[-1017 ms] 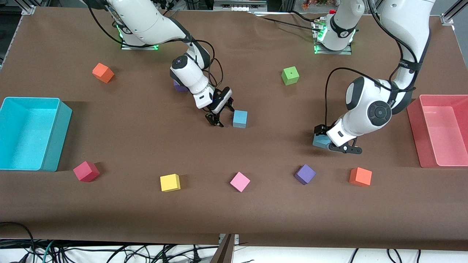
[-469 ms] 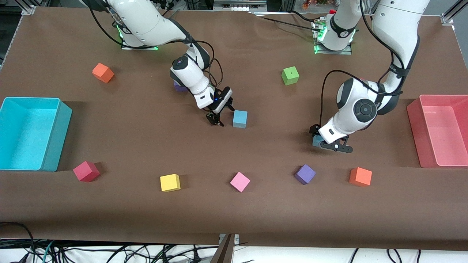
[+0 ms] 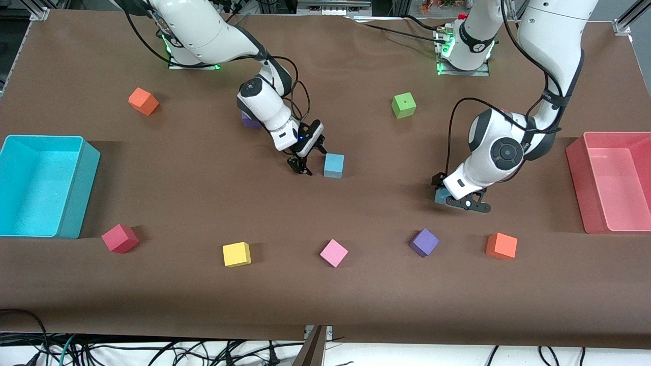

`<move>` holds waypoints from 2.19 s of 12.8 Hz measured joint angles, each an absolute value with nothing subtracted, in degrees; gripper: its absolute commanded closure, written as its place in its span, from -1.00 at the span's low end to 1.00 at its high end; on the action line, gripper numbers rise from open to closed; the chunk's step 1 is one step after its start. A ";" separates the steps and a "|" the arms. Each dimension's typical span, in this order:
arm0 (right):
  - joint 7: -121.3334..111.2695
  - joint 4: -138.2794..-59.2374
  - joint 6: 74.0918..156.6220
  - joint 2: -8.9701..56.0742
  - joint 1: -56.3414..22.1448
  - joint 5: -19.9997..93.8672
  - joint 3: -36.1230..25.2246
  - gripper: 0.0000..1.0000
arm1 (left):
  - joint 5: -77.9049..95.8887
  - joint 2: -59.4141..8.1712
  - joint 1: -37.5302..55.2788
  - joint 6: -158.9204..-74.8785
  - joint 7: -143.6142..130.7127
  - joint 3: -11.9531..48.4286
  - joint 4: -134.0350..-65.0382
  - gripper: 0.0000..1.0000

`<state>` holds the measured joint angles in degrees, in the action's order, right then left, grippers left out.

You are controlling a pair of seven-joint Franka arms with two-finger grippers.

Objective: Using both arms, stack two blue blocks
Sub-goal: 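Close the left gripper on the second light blue cube, then carry the cube with the left gripper onto the first light blue cube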

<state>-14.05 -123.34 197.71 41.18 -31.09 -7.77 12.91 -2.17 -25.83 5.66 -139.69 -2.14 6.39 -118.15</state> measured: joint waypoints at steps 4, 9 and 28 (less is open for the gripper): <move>-14.06 -123.34 197.71 41.18 -31.26 -7.89 13.00 -1.00 | -2.17 -26.39 5.67 -141.81 -2.14 6.40 -118.13 0.53; -14.09 -123.18 197.71 41.18 -31.32 -9.25 13.02 -1.00 | -2.18 -25.25 5.74 -139.85 -2.14 6.54 -116.59 0.61; -14.12 -119.52 197.80 43.78 -31.61 -9.98 13.05 -1.00 | -2.05 -25.40 15.02 -112.24 -29.93 21.68 -92.18 0.47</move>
<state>-14.12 -119.52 197.80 43.78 -31.61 -9.98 13.05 -2.05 -25.40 15.02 -112.24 -29.93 21.68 -92.18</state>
